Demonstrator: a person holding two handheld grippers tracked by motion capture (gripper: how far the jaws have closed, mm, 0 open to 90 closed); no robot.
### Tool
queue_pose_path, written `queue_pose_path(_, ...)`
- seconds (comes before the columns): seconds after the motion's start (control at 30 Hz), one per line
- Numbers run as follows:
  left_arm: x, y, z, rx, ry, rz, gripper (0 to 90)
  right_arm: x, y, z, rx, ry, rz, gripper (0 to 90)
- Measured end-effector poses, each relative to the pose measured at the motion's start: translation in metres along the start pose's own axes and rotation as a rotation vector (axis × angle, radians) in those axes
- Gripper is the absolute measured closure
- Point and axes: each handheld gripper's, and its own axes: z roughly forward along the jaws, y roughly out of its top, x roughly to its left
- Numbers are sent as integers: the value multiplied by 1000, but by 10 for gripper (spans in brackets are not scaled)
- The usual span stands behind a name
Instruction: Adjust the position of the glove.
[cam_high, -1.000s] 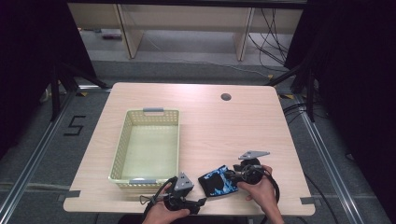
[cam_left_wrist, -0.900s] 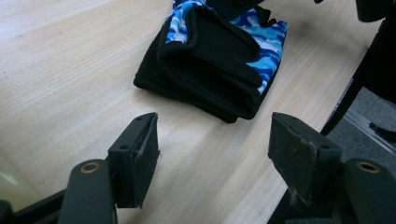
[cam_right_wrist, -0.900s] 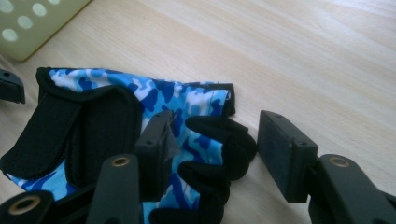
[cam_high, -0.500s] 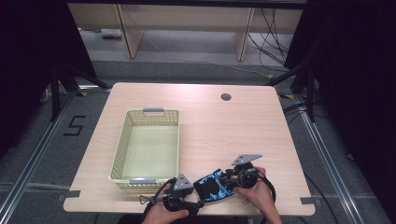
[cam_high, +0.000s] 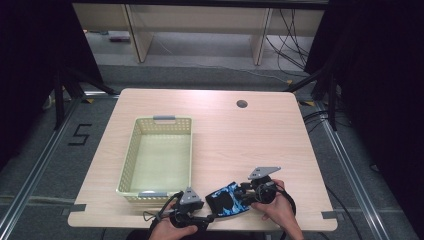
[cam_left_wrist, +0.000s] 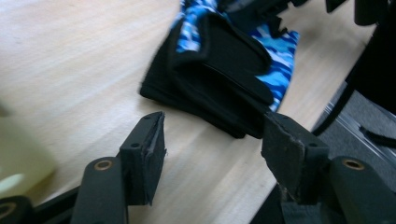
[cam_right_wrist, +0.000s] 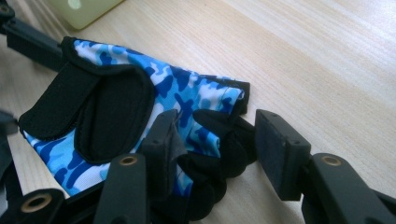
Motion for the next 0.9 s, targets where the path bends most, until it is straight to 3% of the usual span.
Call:
queue_pose_path(0.07, 1, 2, 0, -23, -3, -20, 400, 0, 0, 0, 0, 3, -3, 517)
queue_pose_path(0.1, 4, 3, -1, 3, -1, 6, 401, 0, 0, 0, 0, 5, -1, 517)
queue_pose_path(0.13, 4, 4, 1, -8, 14, -6, 402, 0, 0, 0, 1, 7, 3, 516)
queue_pose_path(0.2, 3, 5, 3, 1, 5, -5, 411, 0, 1, -2, 25, 9, -12, 516)
queue_pose_path(0.3, 1, 5, 8, -4, -1, -20, 435, 2, -1, 0, -3, 12, -18, 515)
queue_pose_path(0.33, 2, 5, 7, 10, 2, 0, 436, 2, -2, -1, 8, 20, -9, 515)
queue_pose_path(0.37, 2, 4, 8, -2, -3, -5, 434, 2, -3, 0, -15, 24, -9, 515)
queue_pose_path(0.47, 2, 4, 8, -1, -10, -15, 427, 2, -4, -3, 11, 40, -9, 515)
queue_pose_path(0.5, 0, 3, 10, -23, -6, -33, 428, 4, -4, -3, 10, 45, -2, 515)
queue_pose_path(0.53, 1, 3, 9, 3, -22, -26, 432, 5, -4, -3, 8, 39, -7, 515)
queue_pose_path(0.57, -1, 3, 10, -14, -14, -17, 440, 6, -4, -2, 1, 42, -5, 515)
queue_pose_path(0.67, -4, 2, 13, -36, -20, -23, 489, 6, -4, -3, 15, 46, -14, 518)
queue_pose_path(0.8, -5, 2, 18, -60, -19, -18, 557, 7, -5, -3, 14, 53, 13, 532)
queue_pose_path(0.9, -3, 3, 19, -53, -27, -14, 622, 6, -6, -3, 1, 50, 23, 540)
